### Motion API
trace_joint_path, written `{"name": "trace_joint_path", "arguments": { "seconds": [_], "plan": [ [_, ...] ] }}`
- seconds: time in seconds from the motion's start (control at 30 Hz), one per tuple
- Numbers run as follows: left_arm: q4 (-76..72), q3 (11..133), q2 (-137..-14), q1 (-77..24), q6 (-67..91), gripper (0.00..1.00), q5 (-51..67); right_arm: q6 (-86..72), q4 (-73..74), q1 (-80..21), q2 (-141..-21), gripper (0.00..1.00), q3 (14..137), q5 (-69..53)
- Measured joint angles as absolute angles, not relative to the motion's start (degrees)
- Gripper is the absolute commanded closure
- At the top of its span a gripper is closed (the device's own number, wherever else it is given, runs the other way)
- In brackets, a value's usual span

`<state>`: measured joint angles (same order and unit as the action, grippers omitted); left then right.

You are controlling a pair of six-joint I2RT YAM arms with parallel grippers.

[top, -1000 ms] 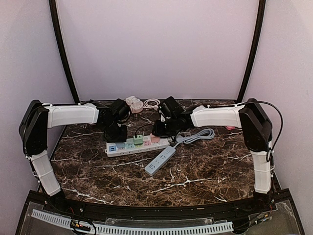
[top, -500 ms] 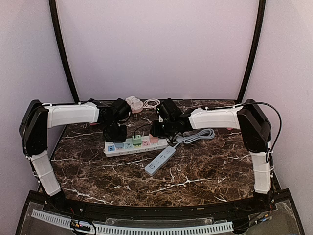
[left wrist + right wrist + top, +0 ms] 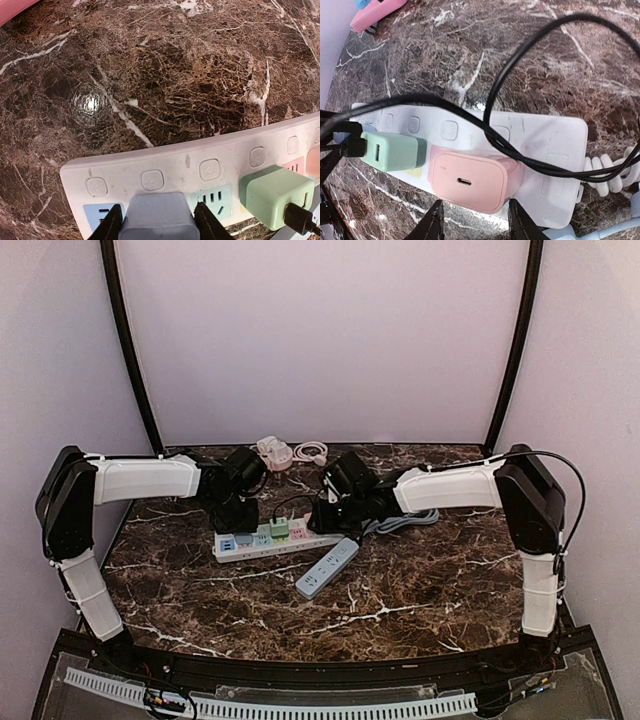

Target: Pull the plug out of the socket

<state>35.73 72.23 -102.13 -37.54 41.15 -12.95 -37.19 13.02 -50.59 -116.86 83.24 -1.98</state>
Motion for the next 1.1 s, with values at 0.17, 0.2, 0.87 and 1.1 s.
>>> {"name": "trace_joint_path", "arguments": {
  "seconds": [0.17,0.2,0.87,1.1],
  "plan": [
    [35.42,72.20,-102.10,-37.69,41.12,0.85,-12.97,-37.43,15.27,-50.57,-116.99,0.60,82.46,-3.44],
    [35.40,72.20,-102.10,-37.80,41.12,0.85,-13.06,-37.50,15.35,-50.50,-117.03,0.59,82.46,-3.68],
    [34.13,71.94,-102.10,-38.48,41.17,0.85,-13.06,-36.16,17.12,-47.51,-115.04,0.33,84.55,-3.42],
    [34.13,71.94,-102.10,-38.48,41.17,0.85,-13.06,-33.23,21.78,-50.13,-119.59,0.31,93.08,2.50]
  ]
}}
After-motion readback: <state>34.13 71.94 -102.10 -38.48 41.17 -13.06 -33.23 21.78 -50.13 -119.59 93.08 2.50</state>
